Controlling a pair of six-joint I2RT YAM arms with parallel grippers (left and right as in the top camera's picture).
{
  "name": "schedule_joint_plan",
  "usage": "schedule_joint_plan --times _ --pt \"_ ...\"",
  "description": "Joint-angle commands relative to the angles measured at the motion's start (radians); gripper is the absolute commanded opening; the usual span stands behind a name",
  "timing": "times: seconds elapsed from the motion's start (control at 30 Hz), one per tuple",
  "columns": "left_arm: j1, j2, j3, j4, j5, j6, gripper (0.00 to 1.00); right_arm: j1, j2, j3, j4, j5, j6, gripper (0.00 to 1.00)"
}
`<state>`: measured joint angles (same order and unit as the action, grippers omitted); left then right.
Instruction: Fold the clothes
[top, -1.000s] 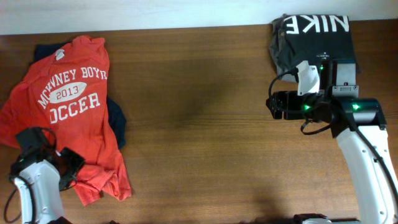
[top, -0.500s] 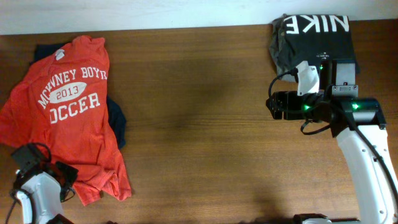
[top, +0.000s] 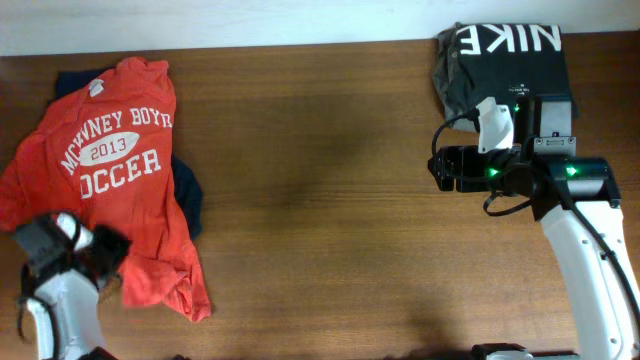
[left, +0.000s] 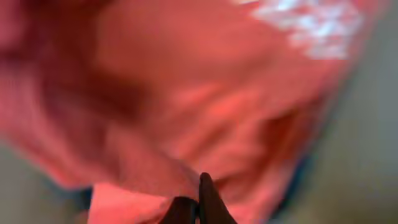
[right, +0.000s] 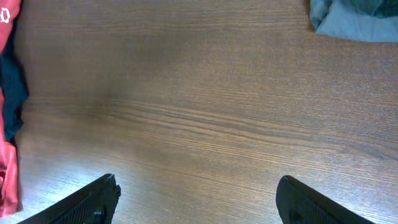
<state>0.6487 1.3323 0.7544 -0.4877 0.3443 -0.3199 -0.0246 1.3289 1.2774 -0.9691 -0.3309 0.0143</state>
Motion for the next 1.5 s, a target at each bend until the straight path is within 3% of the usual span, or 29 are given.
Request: schedule_joint_plan --times 0.0,0.07,0.13,0.23,0.43,0.67,0.9,1.23,1.27,1.3,1.37,1.4,1.47 --pt "-0.171 -0.064 0.153 0.003 0.164 0.045 0.01 -0.002 0.002 0.017 0.006 -0.002 -0.01 0.86" --pt "-0.286 -0.067 0.217 0.015 0.163 0.045 0.01 -0.002 0.002 0.017 0.006 -0.003 -0.01 0.85" --pt "-0.496 -0.065 0.266 0.101 0.104 0.043 0.01 -0.002 0.002 0.017 0.008 -0.002 -0.006 0.86" --pt "-0.654 -0.056 0.266 0.195 0.014 -0.011 0.01 -0.002 0.002 0.017 0.008 -0.002 -0.006 0.86" --pt "-0.978 0.09 0.266 0.533 -0.065 -0.079 0.01 -0.003 0.002 0.035 0.006 -0.008 0.035 0.86" --pt "-1.11 0.311 0.29 0.865 -0.064 -0.224 0.01 -0.083 0.002 0.198 -0.085 -0.032 0.045 0.86" --pt "-1.239 0.418 0.43 0.876 -0.073 -0.237 0.01 -0.204 0.0 0.273 -0.151 -0.032 0.041 0.86" --pt "-1.392 0.459 0.433 0.871 -0.164 -0.235 0.02 -0.272 -0.004 0.273 -0.15 -0.043 0.023 0.86" --pt "-1.407 0.47 0.432 0.868 -0.177 -0.218 0.17 -0.272 -0.004 0.273 -0.151 -0.043 0.023 0.85" --pt "-1.41 0.473 0.432 0.854 -0.177 -0.2 0.44 -0.272 -0.004 0.273 -0.151 -0.043 0.023 0.86" --pt "-1.406 0.473 0.432 0.821 -0.177 -0.16 0.84 -0.272 -0.004 0.273 -0.151 -0.043 0.023 0.86" --pt "-1.39 0.468 0.433 0.793 -0.177 -0.126 0.99 -0.272 -0.004 0.273 -0.151 -0.043 0.023 0.86" --pt "-1.326 0.437 0.446 0.666 -0.176 -0.111 0.99 -0.272 -0.003 0.273 -0.155 -0.043 0.023 0.86"
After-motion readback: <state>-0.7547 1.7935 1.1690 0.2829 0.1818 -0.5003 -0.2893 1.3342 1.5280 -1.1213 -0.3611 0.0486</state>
